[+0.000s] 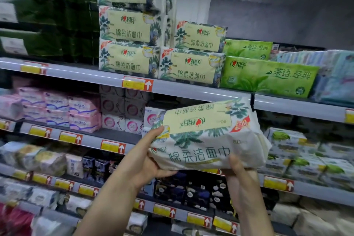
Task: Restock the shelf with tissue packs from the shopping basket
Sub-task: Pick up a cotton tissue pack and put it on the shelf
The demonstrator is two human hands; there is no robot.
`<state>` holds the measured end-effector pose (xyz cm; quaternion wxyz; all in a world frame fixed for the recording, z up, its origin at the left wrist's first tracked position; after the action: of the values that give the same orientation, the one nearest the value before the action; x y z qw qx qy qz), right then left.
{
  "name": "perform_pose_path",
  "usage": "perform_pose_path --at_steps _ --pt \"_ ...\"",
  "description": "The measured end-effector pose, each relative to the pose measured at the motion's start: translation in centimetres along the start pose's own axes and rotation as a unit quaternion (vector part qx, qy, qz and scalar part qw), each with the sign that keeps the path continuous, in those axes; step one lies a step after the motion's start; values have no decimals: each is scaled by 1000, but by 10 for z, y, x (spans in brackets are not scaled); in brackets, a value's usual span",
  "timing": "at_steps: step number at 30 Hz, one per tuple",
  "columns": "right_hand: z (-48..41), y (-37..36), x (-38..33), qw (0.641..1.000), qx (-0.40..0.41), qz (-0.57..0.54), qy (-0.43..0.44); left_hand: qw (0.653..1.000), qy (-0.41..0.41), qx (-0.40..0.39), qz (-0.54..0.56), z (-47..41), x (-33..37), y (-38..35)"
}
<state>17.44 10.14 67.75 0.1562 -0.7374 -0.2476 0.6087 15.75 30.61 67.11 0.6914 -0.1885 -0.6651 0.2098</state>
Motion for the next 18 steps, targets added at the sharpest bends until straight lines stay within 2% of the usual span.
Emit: perform_pose_path --at_steps 6,14,18 --pt "5 7 20 997 8 65 -43 998 -50 -11 25 0 -1 -10" --pt "11 20 8 1000 25 -4 -19 980 -194 10 -41 9 19 0" --pt "10 22 10 1000 29 3 -6 978 -205 13 -44 22 21 -1"
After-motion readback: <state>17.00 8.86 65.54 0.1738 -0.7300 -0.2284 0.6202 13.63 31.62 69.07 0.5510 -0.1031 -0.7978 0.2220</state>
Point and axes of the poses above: each hand's wrist, its own z-axis away from the middle knuckle, its own y-axis out of the back of the hand, x = y × z, the point moved 8 cm from there along -z, towards the middle knuckle, and after that the axes turned 8 degrees about -y, right-handed, at the moved point
